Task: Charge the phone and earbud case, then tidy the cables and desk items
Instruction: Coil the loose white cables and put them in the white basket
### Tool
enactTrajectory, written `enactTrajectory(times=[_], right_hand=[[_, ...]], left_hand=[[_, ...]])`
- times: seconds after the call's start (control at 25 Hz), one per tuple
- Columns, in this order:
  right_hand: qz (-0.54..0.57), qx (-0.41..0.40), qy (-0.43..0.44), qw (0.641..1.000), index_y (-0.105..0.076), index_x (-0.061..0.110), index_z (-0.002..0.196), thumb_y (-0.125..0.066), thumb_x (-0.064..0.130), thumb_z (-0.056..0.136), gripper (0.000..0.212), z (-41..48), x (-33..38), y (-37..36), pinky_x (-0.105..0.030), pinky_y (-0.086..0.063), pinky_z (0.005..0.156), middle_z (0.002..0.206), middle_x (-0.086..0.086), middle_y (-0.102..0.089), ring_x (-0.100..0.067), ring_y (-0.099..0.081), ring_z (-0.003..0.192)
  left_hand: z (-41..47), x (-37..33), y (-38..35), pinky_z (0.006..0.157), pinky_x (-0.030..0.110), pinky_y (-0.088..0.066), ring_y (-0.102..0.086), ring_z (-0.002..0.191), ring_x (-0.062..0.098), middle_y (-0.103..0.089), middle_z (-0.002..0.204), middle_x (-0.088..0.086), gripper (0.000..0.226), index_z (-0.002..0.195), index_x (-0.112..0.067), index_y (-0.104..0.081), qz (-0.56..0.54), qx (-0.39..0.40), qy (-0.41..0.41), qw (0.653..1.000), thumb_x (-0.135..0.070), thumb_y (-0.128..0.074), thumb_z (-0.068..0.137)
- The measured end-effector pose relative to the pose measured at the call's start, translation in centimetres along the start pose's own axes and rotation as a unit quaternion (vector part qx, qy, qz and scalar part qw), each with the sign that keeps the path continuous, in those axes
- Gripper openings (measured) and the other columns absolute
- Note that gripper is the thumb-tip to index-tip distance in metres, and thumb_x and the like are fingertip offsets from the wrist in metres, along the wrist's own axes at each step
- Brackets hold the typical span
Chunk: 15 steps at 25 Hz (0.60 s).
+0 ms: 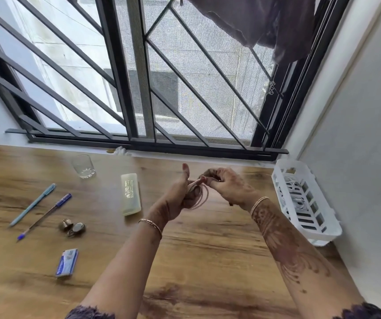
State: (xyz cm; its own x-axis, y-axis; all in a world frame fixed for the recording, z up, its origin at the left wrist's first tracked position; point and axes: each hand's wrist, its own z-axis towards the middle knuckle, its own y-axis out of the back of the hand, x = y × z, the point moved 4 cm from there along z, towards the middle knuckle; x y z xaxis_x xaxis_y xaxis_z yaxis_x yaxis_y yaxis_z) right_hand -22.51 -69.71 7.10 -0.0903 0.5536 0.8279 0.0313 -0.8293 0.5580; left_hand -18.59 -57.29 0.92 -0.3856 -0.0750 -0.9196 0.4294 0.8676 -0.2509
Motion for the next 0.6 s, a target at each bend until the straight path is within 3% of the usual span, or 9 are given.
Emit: enactTrajectory(times=[0.16,0.28,0.36,0.52,0.6], right_hand=[[-0.090,-0.103,0.061,0.989,-0.075,0.017,0.094,-0.063,0.018,0.090,0.013,0.7,-0.5,0.8,-0.011,-0.035,0.059,0.072,0.010,-0.052,-0.001,-0.046,0.057],[-0.210,-0.120,0.099,0.965,-0.075,0.016,0.097,-0.063,0.027,0.090,0.018,0.8,-0.5,0.5,-0.018,-0.039,0.070,0.085,0.005,-0.054,-0.012,-0.053,0.075],[-0.238,-0.118,0.093,0.959,-0.074,0.016,0.093,-0.059,0.030,0.092,0.020,0.6,-0.3,0.1,-0.025,-0.041,0.071,0.081,0.005,-0.055,-0.016,-0.056,0.077],[-0.186,-0.057,0.050,0.980,-0.062,0.016,0.081,-0.050,0.017,0.093,0.017,0.7,-1.5,-1.9,-0.040,-0.046,0.082,0.085,-0.003,-0.062,-0.023,-0.059,0.089],[-0.123,-0.049,0.009,0.991,-0.063,0.011,0.087,-0.048,0.014,0.091,0.016,0.5,-2.6,-2.5,-0.042,-0.049,0.081,0.087,-0.006,-0.067,-0.024,-0.062,0.085]], left_hand=[[-0.3,-0.3,0.8,0.031,0.014,-0.010,-0.022,0.026,0.004,-0.028,0.034,-0.007,0.074,0.042,-0.015,-0.047,-0.158,0.055,0.025,0.986,-0.064,-0.024,0.092],[-0.9,-0.6,0.0,0.033,0.016,-0.005,-0.025,0.024,0.003,-0.034,0.033,-0.008,0.068,0.042,-0.016,-0.050,-0.181,0.096,0.025,0.979,-0.057,-0.030,0.093],[-1.2,-0.7,-0.6,0.034,0.018,-0.003,-0.026,0.023,0.003,-0.035,0.032,-0.008,0.064,0.044,-0.015,-0.054,-0.200,0.112,0.023,0.973,-0.055,-0.035,0.091],[-1.3,-1.2,-2.0,0.031,0.018,-0.007,-0.027,0.022,0.005,-0.030,0.031,-0.007,0.051,0.046,-0.017,-0.055,-0.244,0.138,-0.006,0.960,-0.047,-0.044,0.086],[-1.3,-1.4,-2.7,0.028,0.017,-0.013,-0.026,0.022,0.004,-0.029,0.030,-0.007,0.051,0.044,-0.017,-0.052,-0.245,0.142,-0.019,0.959,-0.043,-0.044,0.086]])
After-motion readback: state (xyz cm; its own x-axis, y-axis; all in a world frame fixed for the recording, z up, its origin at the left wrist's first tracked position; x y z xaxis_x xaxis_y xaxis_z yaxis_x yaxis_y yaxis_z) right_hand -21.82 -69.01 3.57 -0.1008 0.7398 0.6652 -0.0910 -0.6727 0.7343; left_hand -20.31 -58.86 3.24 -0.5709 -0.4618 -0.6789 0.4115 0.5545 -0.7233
